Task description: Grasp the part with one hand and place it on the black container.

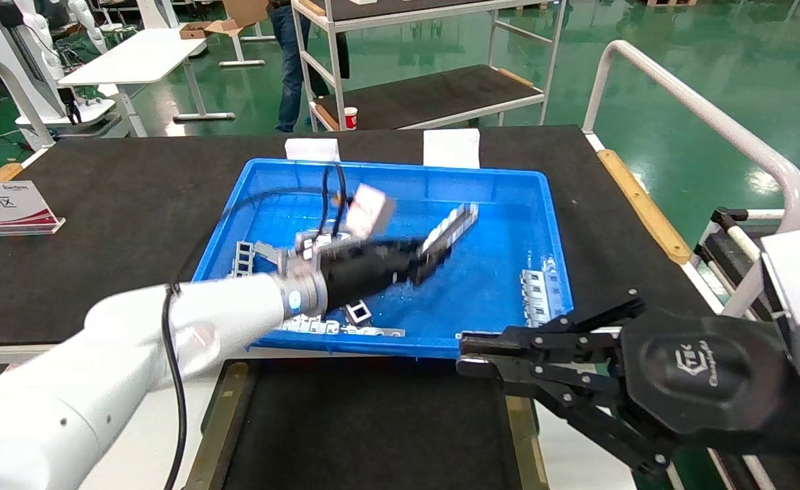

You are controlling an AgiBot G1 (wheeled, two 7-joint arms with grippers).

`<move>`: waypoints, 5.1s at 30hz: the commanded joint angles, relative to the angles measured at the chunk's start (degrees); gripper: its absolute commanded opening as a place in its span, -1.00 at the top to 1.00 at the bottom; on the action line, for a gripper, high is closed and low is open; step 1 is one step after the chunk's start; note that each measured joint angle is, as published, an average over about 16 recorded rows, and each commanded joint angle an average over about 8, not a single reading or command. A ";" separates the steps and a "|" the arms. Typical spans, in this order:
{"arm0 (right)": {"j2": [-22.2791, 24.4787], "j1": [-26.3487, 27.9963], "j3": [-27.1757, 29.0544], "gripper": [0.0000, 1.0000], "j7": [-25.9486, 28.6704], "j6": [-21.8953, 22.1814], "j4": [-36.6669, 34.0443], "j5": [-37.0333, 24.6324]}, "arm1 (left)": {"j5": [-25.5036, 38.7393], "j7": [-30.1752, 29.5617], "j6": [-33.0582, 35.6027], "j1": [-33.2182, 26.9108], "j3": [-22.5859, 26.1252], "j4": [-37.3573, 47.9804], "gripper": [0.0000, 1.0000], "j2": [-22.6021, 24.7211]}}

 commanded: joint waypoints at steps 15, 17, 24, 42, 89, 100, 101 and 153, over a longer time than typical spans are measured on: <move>0.00 0.00 0.00 1.00 0.00 0.00 0.00 0.00 | -12.20 3.40 32.22 4.28 -4.73 -12.84 1.00 -11.31; 0.00 0.00 -0.01 1.00 0.00 0.00 0.00 0.00 | -12.61 2.34 33.19 7.12 -4.41 -16.43 1.00 -13.80; 0.00 0.00 -0.01 1.00 0.00 0.00 0.00 0.01 | -14.12 -2.14 27.68 21.22 -2.95 -32.68 1.00 -24.28; 0.00 0.00 -0.01 1.00 -0.01 0.00 0.00 0.01 | -19.13 -3.03 -17.20 48.08 -5.21 -52.23 1.00 -27.14; 0.01 0.01 -0.03 -1.00 -0.01 0.01 0.00 0.02 | -19.76 0.51 -39.97 53.73 -19.33 -39.47 -1.00 -2.26; 0.01 0.01 -0.03 -1.00 -0.01 0.01 0.00 0.02 | -18.20 2.04 -38.00 54.54 -18.94 -40.91 -1.00 -3.88; 0.01 0.01 -0.03 -1.00 -0.02 0.01 0.00 0.02 | -17.96 2.27 -37.45 54.54 -18.77 -41.11 -1.00 -4.37; 0.02 0.01 -0.05 -1.00 -0.02 0.02 0.00 0.03 | -12.81 4.49 9.99 42.42 -15.77 -54.47 -1.00 -36.72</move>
